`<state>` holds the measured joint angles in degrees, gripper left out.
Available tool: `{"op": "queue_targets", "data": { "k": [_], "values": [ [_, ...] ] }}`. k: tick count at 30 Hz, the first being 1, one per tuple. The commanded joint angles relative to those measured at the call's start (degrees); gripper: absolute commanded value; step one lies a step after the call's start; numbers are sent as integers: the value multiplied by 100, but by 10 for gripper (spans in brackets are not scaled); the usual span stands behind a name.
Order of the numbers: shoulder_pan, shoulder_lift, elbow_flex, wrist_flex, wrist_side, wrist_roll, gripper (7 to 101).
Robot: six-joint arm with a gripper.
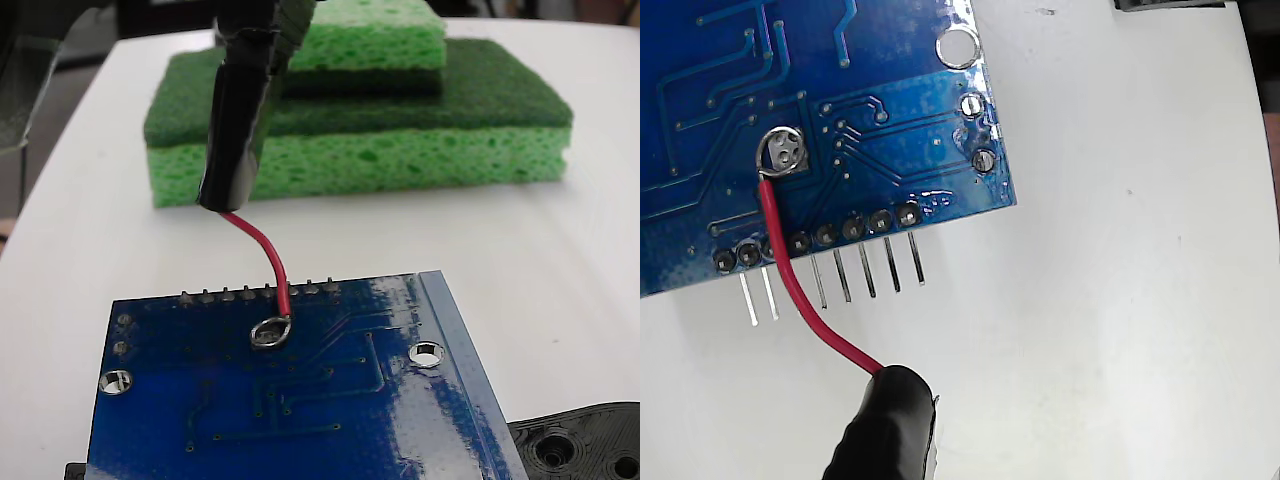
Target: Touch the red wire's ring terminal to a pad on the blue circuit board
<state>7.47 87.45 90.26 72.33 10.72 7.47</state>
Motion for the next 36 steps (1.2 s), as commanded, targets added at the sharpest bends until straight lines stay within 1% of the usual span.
{"op": "queue_targets", "data": {
  "k": [1, 6, 10, 13, 16, 18, 21, 24, 27, 31, 34, 36],
  "values": [
    [-53, 176, -88, -9, 53, 0, 1003],
    [-70, 940, 229, -202, -35, -35, 1003],
    [-44, 2145, 1318, -747, -202, -62, 1003],
    [62, 3190, 2531, -1362, -624, -237, 1003],
    [281, 4263, 3867, -2092, -1301, -483, 1003],
    [413, 4957, 4685, -2470, -1696, -624, 1003],
    [431, 5783, 5590, -2751, -1960, -668, 1003],
    [431, 6609, 6390, -2900, -2153, -677, 1003],
    [316, 7541, 7084, -2874, -2162, -659, 1003],
    [-105, 8771, 7770, -2707, -1837, -545, 1003],
    [-281, 8578, 7840, -2874, -1521, -571, 1003],
    [-290, 8763, 7937, -2777, -1441, -527, 1003]
  ]
}}
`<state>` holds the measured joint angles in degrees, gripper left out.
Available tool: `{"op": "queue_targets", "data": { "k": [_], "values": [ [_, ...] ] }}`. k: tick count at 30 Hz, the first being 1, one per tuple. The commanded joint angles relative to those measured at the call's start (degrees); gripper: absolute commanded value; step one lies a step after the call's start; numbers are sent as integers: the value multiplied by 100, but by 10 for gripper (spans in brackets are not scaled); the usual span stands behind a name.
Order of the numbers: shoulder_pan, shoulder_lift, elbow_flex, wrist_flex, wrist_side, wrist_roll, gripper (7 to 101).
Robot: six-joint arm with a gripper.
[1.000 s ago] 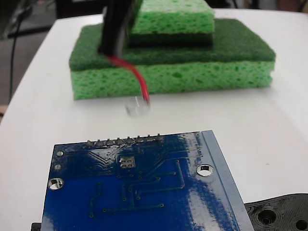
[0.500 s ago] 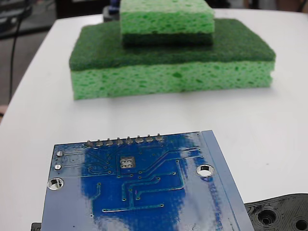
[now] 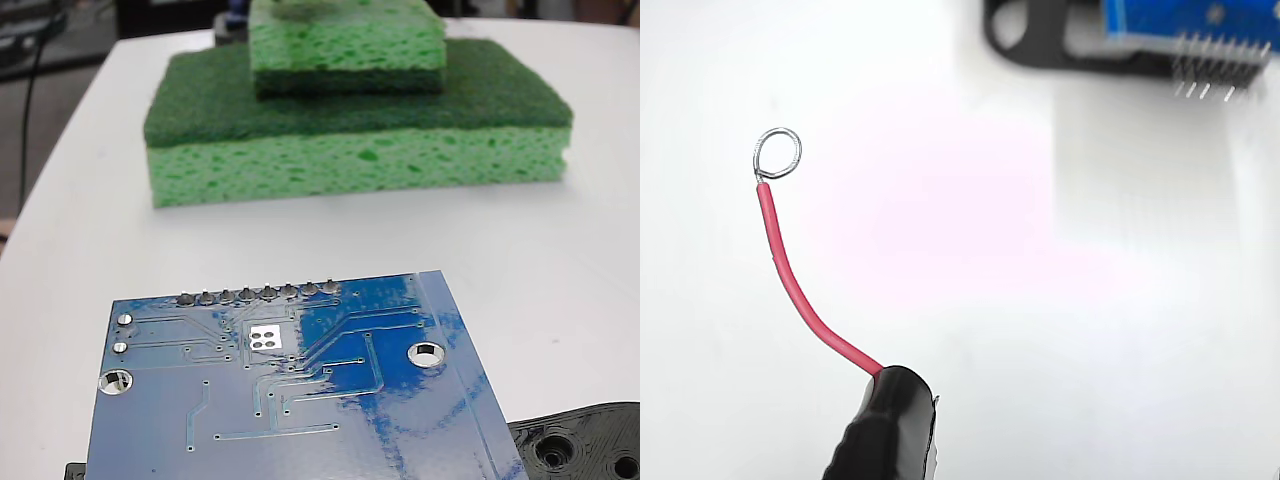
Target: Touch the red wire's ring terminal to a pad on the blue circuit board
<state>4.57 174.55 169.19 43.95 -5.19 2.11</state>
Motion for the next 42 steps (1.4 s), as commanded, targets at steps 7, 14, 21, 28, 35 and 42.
{"op": "queue_targets", "data": {
  "k": [7, 14, 21, 28, 35, 42],
  "values": [
    [0, 44, 246, 35, 237, 26, 1003],
    [-35, 44, 246, 35, 334, 53, 1003],
    [-316, 44, 246, 26, 624, 105, 1003],
    [-325, 44, 246, 26, 668, 123, 1003],
    [-334, 44, 246, 26, 659, 114, 1003],
    [-360, 44, 246, 26, 677, 123, 1003]
  ]
}}
